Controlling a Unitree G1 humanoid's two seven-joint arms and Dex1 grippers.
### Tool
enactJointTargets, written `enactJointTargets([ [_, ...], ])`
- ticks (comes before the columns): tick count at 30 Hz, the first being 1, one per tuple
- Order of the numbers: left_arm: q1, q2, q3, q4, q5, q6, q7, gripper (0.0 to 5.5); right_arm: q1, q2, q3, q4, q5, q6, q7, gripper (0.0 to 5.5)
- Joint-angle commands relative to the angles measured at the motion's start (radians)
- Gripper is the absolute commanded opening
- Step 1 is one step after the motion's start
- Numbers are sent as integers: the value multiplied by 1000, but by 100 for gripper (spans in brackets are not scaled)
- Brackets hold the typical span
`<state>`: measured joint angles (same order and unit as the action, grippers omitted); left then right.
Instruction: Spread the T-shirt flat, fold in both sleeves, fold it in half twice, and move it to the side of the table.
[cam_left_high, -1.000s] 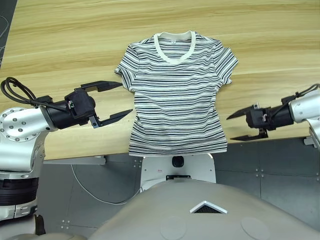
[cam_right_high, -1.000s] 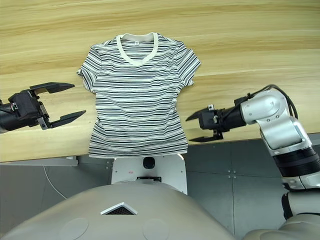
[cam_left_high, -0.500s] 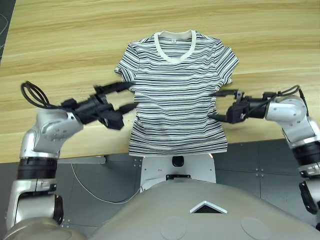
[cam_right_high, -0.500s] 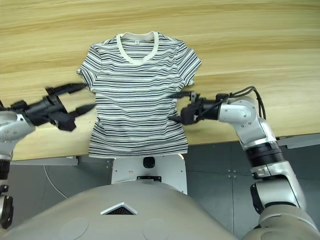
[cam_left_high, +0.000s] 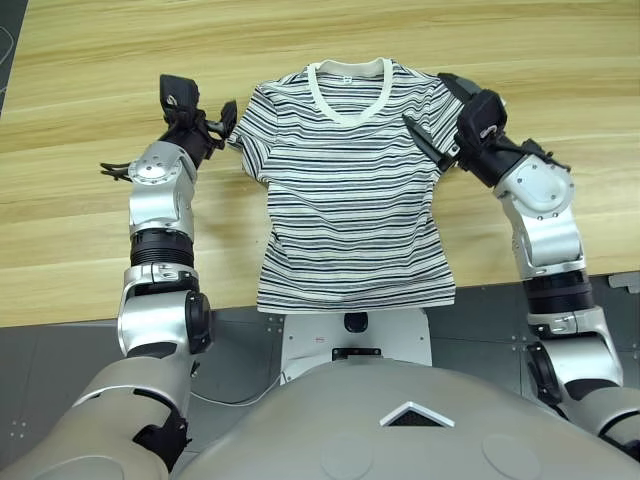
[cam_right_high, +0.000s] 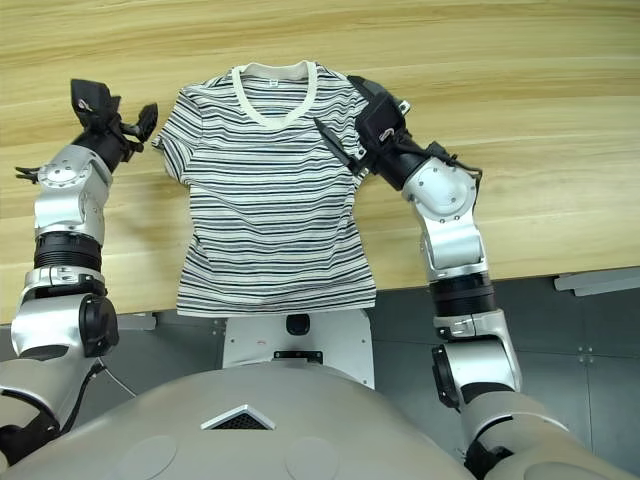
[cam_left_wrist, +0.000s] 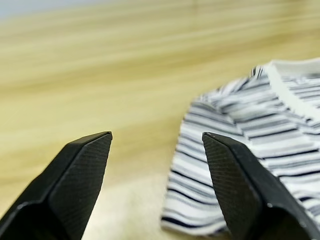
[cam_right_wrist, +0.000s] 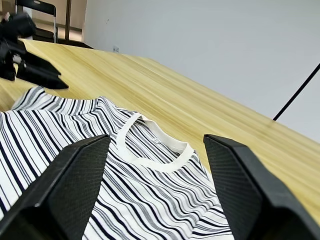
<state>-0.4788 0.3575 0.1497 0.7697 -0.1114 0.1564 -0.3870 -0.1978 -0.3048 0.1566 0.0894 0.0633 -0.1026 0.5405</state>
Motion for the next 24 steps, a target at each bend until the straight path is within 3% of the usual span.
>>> enactJointTargets([
  [1,-3,-12,-34,54,34,33,23,336,36,16,-9,-31,12,17,-12,346],
  [10,63,-18,-62,51,49,59,58,336,28,37,5,-78,38,12,8,346],
  [24,90,-32,-69,42,16,100,2,117,28,60,1,-121,47,11,-2,346],
])
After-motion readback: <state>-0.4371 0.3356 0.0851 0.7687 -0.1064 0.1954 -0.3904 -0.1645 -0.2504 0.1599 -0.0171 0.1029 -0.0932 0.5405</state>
